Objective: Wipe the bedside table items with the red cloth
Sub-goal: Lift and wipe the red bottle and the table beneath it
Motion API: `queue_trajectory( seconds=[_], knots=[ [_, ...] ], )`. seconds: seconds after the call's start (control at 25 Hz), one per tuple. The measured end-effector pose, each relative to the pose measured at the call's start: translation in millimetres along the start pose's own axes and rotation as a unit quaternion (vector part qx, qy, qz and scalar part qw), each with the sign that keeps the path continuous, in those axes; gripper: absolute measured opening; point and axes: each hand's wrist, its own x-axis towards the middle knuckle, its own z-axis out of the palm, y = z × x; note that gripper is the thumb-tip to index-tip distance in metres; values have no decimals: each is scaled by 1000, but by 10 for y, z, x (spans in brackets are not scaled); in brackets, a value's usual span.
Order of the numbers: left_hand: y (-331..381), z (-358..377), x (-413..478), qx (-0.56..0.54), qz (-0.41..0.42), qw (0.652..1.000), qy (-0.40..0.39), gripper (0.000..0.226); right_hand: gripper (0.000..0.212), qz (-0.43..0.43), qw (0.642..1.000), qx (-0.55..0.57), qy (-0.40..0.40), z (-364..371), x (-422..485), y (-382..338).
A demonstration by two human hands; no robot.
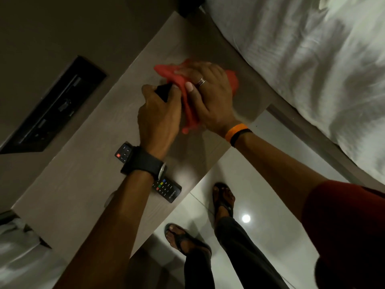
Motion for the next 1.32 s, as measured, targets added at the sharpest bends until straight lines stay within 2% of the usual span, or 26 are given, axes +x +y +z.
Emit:
queue_trajectory(
  seconds=[0.08, 0.12, 0.24, 0.36, 0.44, 0.56, 0.64, 0.76, 0.8, 0.84, 0.92, 1.04, 1.08, 1.12, 1.16, 1.24, 1.28, 1.32],
  knots=[
    [-89, 16, -66, 119, 54, 990, -45, 55, 32, 77, 996, -15, 39, -68, 131, 115],
    [-127, 29, -79, 137, 71, 986, -58, 62, 34, 126, 991, -11, 44, -95, 228, 139],
    [-131, 95, -49, 53, 99, 992, -57, 68, 46, 201, 979, 10, 10, -112, 437, 161],
    [-54, 151, 51, 83, 159, 984, 8, 61, 43, 256, 964, 71, 29, -180, 454, 158],
    [4, 156, 94, 107, 215, 970, 26, 56, 42, 249, 963, 95, 43, -193, 466, 105],
    [84, 179, 89, 94, 274, 955, 69, 57, 36, 155, 976, 143, 61, -104, 402, -58],
    [138, 187, 75, 113, 294, 944, 100, 60, 34, 165, 965, 186, 79, -34, 240, 0],
    [157, 134, 50, 114, 268, 949, 120, 57, 35, 359, 910, 195, 76, -86, 77, 324],
    [158, 101, 62, 96, 246, 956, 124, 57, 37, 411, 887, 202, 64, -96, 99, 396],
    [167, 64, 93, 81, 223, 964, 122, 57, 38, 430, 878, 200, 59, -74, 154, 404],
    [197, 14, 148, 69, 195, 970, 130, 56, 37, 375, 903, 195, 79, 20, 252, 179],
    [286, 42, 212, 62, 189, 967, 156, 55, 39, 180, 964, 175, 85, 162, 161, -210],
    [316, 46, 226, 62, 175, 969, 160, 55, 41, 155, 973, 149, 80, 185, 101, -221],
    [337, 49, 245, 59, 157, 973, 161, 55, 42, 163, 975, 129, 82, 192, 67, -144],
    [349, 45, 268, 51, 139, 976, 159, 55, 40, 212, 965, 127, 85, 173, 70, -26],
    [364, -1, 319, 46, 126, 979, 156, 56, 34, 345, 918, 179, 73, 81, 130, 229],
    [380, -38, 334, 57, 131, 977, 158, 57, 33, 375, 907, 181, 61, 25, 156, 340],
    [403, -90, 335, 75, 139, 974, 163, 58, 34, 373, 912, 163, 50, -24, 170, 420]
  ],
)
